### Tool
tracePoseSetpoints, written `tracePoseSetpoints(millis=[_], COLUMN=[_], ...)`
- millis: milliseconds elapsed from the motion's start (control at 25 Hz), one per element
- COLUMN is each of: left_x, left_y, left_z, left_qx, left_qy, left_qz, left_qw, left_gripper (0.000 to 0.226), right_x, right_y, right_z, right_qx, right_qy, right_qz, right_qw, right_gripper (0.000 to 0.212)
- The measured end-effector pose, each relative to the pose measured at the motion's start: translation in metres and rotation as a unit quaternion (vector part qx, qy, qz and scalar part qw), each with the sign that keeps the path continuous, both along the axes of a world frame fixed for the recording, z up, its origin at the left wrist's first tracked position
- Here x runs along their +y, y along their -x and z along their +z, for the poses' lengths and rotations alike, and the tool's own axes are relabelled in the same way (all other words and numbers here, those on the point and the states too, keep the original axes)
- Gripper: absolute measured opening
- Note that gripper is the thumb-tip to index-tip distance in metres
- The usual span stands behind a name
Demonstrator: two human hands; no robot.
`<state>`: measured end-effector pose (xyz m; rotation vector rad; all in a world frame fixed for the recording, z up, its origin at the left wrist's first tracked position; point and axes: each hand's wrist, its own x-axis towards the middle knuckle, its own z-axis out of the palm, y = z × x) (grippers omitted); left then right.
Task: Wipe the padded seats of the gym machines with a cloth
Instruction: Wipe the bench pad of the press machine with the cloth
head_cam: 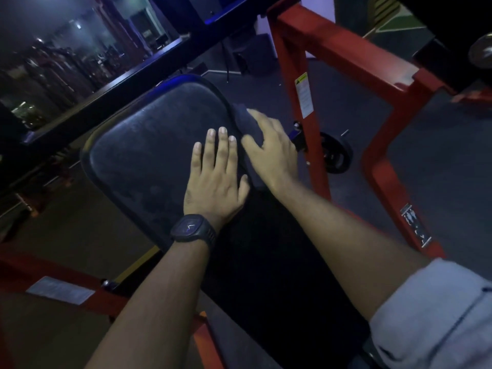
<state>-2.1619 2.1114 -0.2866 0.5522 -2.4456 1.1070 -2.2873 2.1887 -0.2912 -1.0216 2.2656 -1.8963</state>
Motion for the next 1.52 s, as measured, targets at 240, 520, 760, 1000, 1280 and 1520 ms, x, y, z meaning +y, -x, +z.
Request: tracePoseSetpoints(millis=[240,520,760,1000,1280,1520], left_x=[0.012,0.023,0.024,0.023,0.046,0.054], left_y=[0.004,-0.005,-0.01,-0.009,-0.008,-0.007], left_z=[-0.012,-0.03,-0.037,-0.042,-0.076,-0.088], left_qx=[0.006,-0.008,-0.013,-0.049,-0.049,-0.056], left_qy=[-0.02,-0.025,-0.033,-0.018,-0.05,-0.062], left_qz=[0.008,-0.012,-0.026,-0.034,-0.009,-0.015], left_qw=[1.0,1.0,0.999,0.998,0.998,0.996], left_gripper=[0.077,0.077,0.076,0.076,0.078,0.079], right_x=[0.021,0.034,0.048,0.043,0.05,0.068], right_y=[0.003,-0.005,-0.015,-0.015,-0.015,-0.018], right_z=[-0.039,-0.068,-0.089,-0.084,-0.099,-0.14], right_qx=[-0.053,-0.088,-0.075,-0.053,-0.072,-0.108], right_qy=[-0.037,-0.051,-0.068,-0.032,-0.044,-0.071], right_qz=[-0.022,-0.044,-0.056,-0.041,-0.033,-0.057], right_qw=[0.998,0.994,0.993,0.997,0.996,0.99], right_gripper=[0.048,0.047,0.047,0.046,0.048,0.054])
